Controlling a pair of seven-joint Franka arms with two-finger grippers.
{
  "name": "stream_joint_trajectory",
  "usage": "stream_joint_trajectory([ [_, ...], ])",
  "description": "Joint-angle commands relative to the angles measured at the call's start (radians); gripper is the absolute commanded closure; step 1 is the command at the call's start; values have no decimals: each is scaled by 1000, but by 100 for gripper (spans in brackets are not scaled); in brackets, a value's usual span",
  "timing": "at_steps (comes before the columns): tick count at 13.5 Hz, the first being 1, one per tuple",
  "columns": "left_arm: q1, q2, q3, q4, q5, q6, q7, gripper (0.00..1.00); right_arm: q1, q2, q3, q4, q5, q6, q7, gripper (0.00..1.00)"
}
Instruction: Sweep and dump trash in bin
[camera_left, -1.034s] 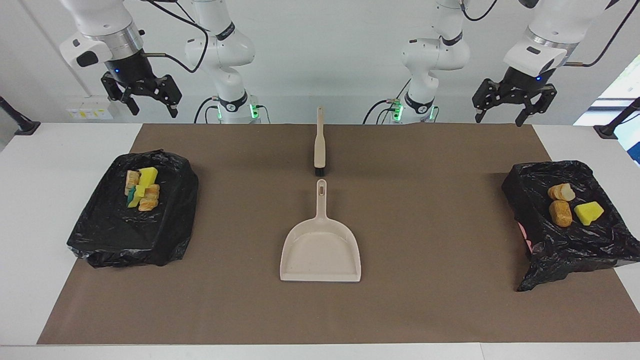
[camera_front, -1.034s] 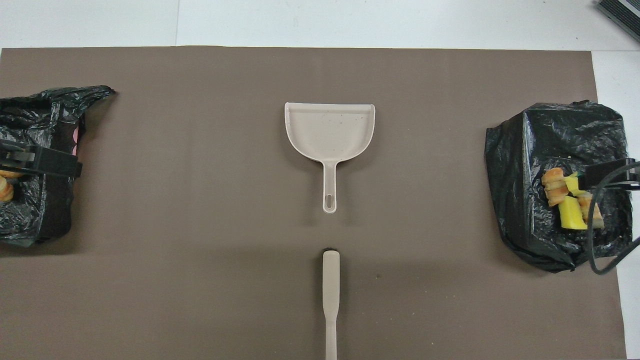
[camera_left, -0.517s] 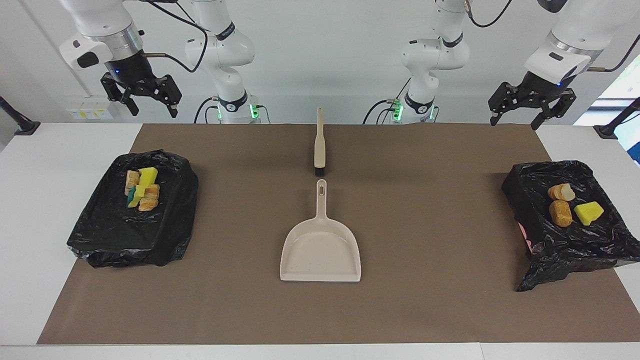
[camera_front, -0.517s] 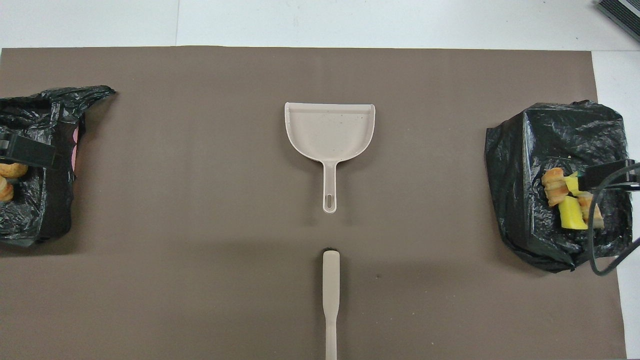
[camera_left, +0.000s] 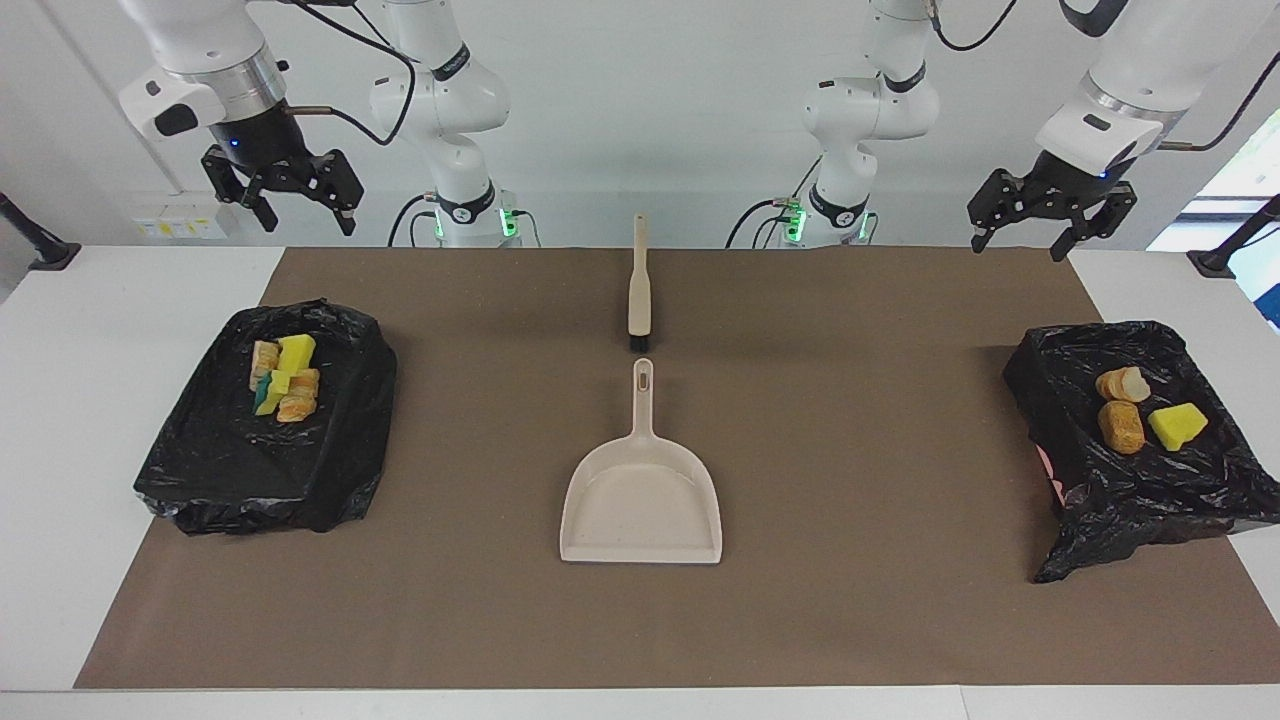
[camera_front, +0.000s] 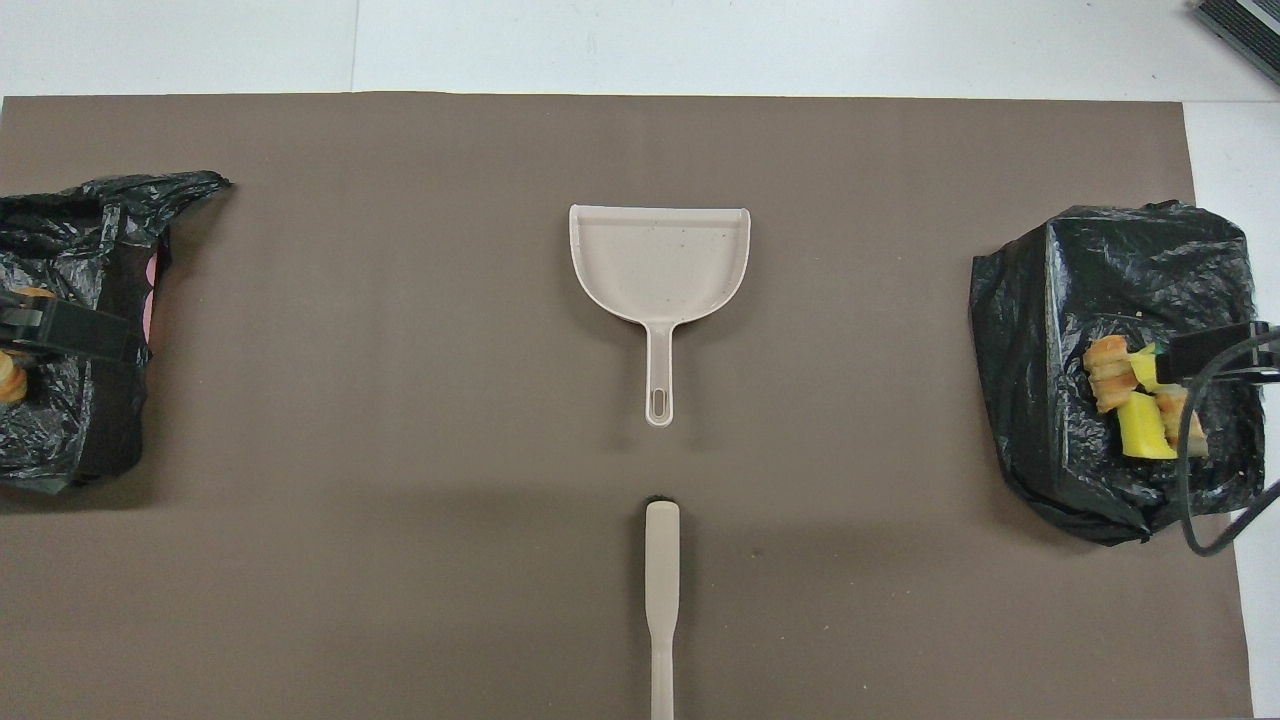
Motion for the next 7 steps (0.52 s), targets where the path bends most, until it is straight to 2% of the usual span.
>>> stream_joint_trajectory([
  [1,11,-34,-4,-42,-8,9,4,0,-11,-15,5,-20,-2,9,-34,0],
  [7,10,-37,-4,-48,-8,2,-8,0,-6,-14,12,-19,3,1,-34,0],
])
